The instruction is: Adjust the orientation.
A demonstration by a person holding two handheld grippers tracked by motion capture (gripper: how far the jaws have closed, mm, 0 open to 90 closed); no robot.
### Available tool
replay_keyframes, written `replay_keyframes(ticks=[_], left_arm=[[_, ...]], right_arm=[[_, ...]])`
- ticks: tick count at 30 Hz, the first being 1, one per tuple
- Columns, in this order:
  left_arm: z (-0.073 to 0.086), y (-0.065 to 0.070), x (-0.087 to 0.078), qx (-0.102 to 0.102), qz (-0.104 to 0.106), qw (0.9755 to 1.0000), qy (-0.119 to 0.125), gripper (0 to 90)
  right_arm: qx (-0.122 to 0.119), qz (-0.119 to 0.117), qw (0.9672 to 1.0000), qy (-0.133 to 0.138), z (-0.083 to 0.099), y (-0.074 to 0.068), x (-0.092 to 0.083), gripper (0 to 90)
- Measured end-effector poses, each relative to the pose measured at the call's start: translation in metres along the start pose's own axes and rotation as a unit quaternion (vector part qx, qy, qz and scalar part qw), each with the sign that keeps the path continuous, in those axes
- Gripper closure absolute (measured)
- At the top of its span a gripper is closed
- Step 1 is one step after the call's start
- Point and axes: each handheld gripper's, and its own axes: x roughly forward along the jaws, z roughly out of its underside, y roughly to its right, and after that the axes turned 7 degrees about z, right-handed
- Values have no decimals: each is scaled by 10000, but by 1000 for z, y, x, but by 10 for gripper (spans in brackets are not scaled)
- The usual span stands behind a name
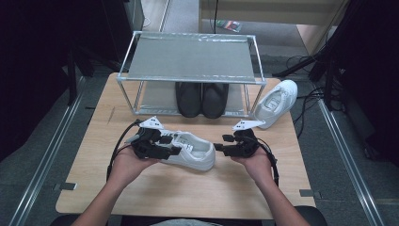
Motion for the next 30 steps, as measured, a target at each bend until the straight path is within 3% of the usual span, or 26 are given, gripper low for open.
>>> replay_keyframes(ticks=[4,8,13,18,30], left_arm=[[9,-5,-3,-84,-77,9999,-64,457],[18,-8,-7,86,-224,9995,-196,656],[31,-33,-8,-192,-400,9980,-448,895],[39,-47,0,-470,-349,9967,-555,900],[39,-51,2,-475,-212,9972,-535,894]], right_arm=[[-19,20,10000,-20,-4,1,5,459],[-72,39,10000,-45,-8,1,9,468],[-149,32,9999,-76,-12,2,15,501],[-160,41,9998,-94,-14,2,18,522],[-209,-97,9996,-136,-13,-5,17,705]])
